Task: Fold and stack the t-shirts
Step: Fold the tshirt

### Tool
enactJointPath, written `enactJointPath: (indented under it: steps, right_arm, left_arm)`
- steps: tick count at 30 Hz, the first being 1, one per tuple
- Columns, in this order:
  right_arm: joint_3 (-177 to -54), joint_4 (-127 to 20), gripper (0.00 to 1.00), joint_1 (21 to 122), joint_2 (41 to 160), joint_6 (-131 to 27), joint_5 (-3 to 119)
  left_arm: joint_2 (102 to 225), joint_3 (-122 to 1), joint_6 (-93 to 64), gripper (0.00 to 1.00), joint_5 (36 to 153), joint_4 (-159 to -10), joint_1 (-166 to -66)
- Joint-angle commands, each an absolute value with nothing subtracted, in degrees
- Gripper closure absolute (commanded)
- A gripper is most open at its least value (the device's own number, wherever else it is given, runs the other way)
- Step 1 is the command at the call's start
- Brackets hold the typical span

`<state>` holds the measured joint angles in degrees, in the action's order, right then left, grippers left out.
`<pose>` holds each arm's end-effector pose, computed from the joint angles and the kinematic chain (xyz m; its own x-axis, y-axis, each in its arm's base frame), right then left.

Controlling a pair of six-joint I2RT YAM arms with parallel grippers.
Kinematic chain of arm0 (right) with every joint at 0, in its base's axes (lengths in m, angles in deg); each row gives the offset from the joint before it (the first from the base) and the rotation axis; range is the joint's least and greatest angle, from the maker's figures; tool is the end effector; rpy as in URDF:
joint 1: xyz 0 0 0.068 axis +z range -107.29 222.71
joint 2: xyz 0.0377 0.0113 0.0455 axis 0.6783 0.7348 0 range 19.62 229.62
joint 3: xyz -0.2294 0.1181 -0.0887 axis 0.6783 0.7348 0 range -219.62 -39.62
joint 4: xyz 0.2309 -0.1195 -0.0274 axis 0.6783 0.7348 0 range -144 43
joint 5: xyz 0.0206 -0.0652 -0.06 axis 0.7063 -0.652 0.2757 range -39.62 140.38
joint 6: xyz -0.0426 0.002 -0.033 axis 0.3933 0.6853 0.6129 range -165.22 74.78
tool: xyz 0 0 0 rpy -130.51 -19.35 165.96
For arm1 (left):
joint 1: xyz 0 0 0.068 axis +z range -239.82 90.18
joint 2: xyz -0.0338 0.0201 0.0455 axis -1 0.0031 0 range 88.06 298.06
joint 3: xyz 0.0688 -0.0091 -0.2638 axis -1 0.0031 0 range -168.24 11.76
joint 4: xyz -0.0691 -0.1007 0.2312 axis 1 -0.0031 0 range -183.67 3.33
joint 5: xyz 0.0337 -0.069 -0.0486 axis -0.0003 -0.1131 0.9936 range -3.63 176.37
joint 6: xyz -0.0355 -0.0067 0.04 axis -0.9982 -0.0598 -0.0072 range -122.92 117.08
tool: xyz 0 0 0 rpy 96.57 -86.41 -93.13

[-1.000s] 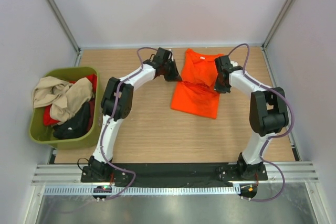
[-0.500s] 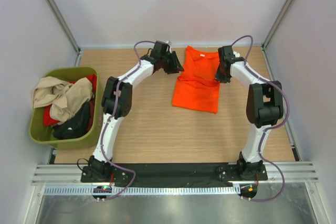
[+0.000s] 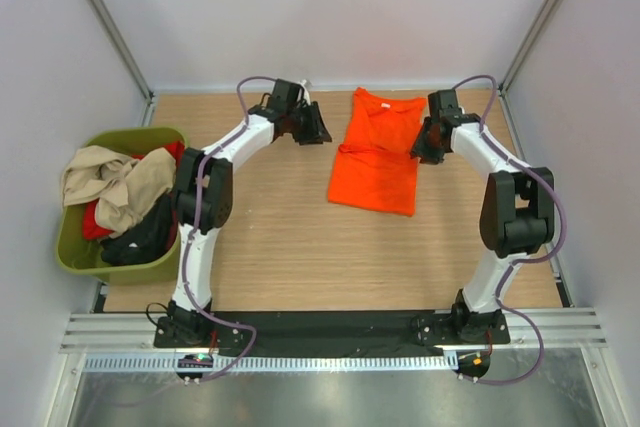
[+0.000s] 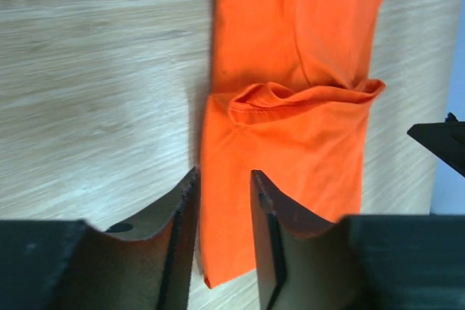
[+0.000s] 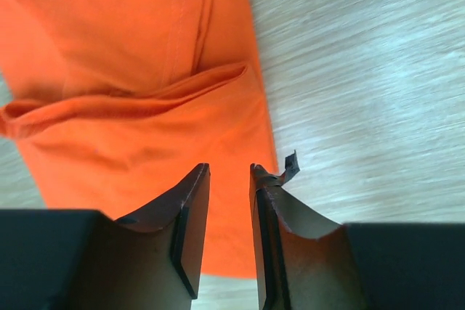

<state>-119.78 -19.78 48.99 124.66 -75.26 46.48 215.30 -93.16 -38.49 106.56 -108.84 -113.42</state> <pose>0.3902 0.0404 0.2259 -0.7755 0.4171 -0.4739 0.3626 0.9088 0.2065 0.4585 -0.2138 0.2109 -0.8721 -0.2149 -0.4396 0.1155 0.7825 -0.6118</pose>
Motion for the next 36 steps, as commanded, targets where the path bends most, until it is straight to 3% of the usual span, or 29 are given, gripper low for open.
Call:
enactJointPath:
  steps: [1, 9, 14, 26, 31, 36]
  right_arm:
    - [-118.6, -21.1, 0.66, 49.3, 121.7, -74.3, 52.6]
    - [-115.7, -24.5, 0.69, 49.3, 121.4, -75.9, 54.6]
    - [-115.7, -25.0, 0.69, 49.3, 122.1, -76.0, 54.5]
    - [-113.5, -24.3, 0.66, 49.3, 119.7, -77.3, 53.5]
    - [-108.9, -22.5, 0.57, 49.2, 116.5, -77.0, 52.7]
    - [-103.7, -22.0, 0.45, 49.3, 112.6, -77.3, 54.8]
  left_arm:
    - [213.7, -93.2, -36.1, 0.67, 110.6, -107.3, -114.3]
    - [219.6, -96.3, -38.7, 0.95, 111.2, -107.8, -117.0]
    - [224.5, -101.0, -40.0, 0.99, 112.0, -107.2, -117.4]
    - [231.6, -115.7, -44.8, 0.82, 111.6, -104.0, -115.8]
    - [222.2, -106.9, -41.5, 0.72, 109.5, -106.7, -115.5]
    - [210.4, -86.9, -36.7, 0.65, 105.2, -108.6, -115.7]
